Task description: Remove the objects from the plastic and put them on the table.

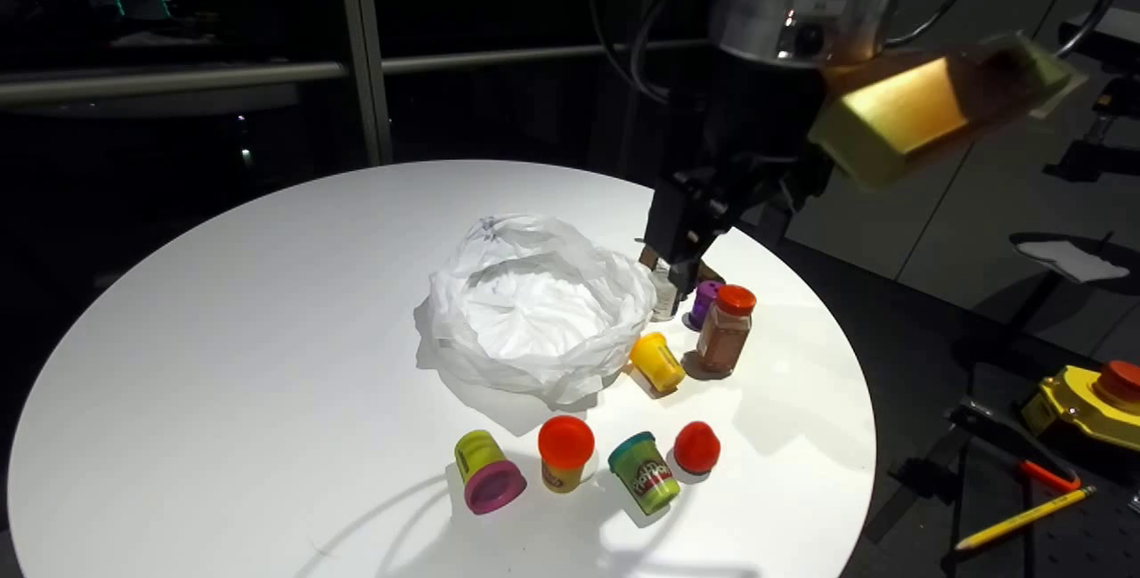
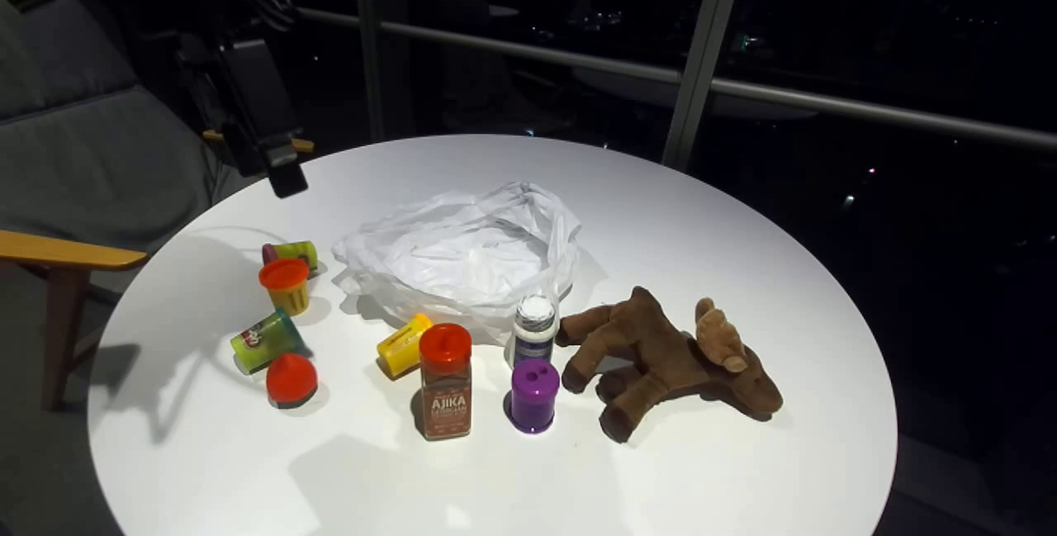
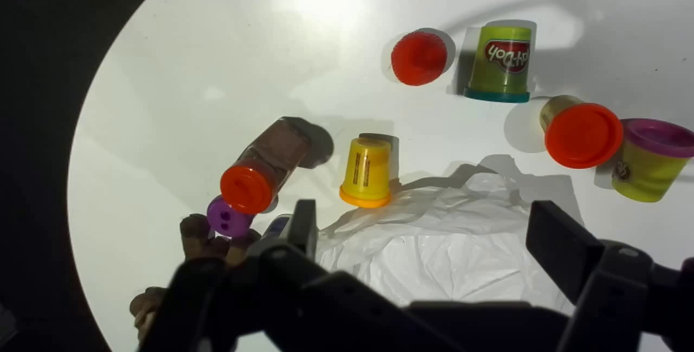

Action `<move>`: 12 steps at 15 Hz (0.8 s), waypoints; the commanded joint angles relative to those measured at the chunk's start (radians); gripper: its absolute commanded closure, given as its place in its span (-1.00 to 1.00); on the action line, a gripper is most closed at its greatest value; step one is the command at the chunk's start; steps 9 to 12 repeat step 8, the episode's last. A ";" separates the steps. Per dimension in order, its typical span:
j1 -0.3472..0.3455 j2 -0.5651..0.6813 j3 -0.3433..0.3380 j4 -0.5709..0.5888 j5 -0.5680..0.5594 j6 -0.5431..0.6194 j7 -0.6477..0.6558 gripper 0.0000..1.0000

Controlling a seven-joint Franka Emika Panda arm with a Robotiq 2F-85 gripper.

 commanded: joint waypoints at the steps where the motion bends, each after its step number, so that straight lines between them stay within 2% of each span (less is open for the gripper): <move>1: -0.044 -0.132 0.024 -0.021 0.095 -0.039 -0.091 -1.00; 2: -0.047 -0.137 0.017 -0.030 0.151 -0.013 -0.133 -1.00; 3: -0.062 -0.090 0.045 -0.005 0.091 -0.029 -0.076 -1.00; 5: -0.072 -0.114 0.045 -0.011 0.134 -0.030 -0.113 -1.00; 12: -0.073 -0.116 0.045 -0.018 0.138 -0.028 -0.116 -1.00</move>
